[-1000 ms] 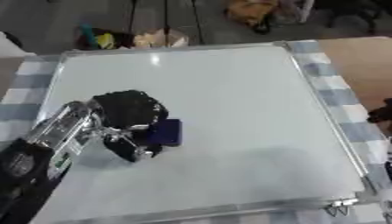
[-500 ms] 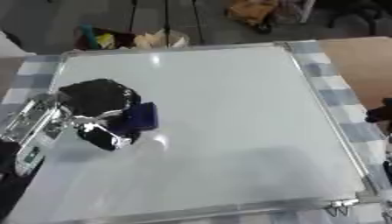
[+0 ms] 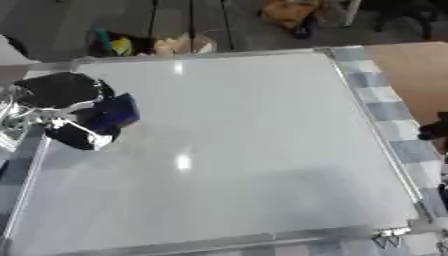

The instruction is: Wipe the whiteboard clean with a brush.

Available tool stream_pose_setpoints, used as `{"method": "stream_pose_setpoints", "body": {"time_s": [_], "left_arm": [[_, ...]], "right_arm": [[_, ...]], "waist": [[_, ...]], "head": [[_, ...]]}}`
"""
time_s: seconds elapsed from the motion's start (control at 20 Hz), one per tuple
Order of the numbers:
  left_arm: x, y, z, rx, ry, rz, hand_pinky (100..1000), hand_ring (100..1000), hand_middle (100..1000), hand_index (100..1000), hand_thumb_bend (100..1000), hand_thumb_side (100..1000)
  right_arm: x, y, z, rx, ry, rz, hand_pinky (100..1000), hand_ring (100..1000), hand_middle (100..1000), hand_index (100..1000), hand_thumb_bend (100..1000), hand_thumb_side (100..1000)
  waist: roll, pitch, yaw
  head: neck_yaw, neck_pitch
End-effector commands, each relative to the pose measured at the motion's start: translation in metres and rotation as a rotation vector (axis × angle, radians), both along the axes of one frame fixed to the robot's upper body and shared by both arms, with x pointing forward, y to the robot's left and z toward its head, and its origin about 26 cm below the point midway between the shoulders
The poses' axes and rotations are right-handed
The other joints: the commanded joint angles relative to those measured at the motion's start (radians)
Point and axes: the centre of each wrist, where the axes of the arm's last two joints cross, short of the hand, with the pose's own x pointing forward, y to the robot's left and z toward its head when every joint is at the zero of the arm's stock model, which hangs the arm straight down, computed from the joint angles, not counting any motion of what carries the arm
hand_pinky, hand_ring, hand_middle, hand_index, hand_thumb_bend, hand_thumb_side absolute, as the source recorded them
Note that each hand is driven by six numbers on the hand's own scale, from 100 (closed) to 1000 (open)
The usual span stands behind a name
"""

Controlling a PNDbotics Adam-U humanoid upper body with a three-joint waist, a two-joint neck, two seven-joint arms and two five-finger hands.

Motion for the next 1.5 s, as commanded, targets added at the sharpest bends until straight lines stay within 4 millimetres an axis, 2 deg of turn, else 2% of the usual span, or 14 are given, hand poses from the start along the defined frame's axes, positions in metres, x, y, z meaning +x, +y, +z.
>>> {"method": "stream_pose_setpoints", "body": {"time_s": [0.05,0.35,0.6,1.15,1.5], "left_arm": [[0.004,0.024,0.018,-0.027,-0.002,0.087,528,588,355,302,100,538],[0.016,0.046,0.013,-0.111,0.064,0.209,514,575,343,301,100,574],[0.022,0.057,0.008,-0.165,0.099,0.278,505,563,330,300,100,590],[0.027,0.071,0.009,-0.26,0.073,0.392,491,546,310,298,100,594],[0.028,0.067,0.008,-0.246,0.069,0.394,498,545,308,310,100,607]], "right_arm": [[-0.002,0.0,0.006,-0.02,-0.021,0.008,468,530,439,674,100,696],[-0.001,0.002,0.006,-0.023,-0.021,0.014,468,530,438,675,100,696],[-0.001,0.004,0.007,-0.025,-0.019,0.02,467,529,437,675,100,695],[-0.001,0.005,0.006,-0.026,-0.013,0.027,468,529,436,676,100,694],[-0.001,0.005,0.006,-0.022,-0.008,0.027,468,529,435,675,100,691]], "waist": [[0.0,-0.014,-0.004],[0.003,-0.007,-0.017],[0.007,-0.001,-0.027],[0.009,0.001,-0.033],[0.008,0.0,-0.033]], "head": [[0.012,-0.009],[0.034,-0.023],[0.047,-0.034],[0.059,-0.041],[0.06,-0.035]]}}
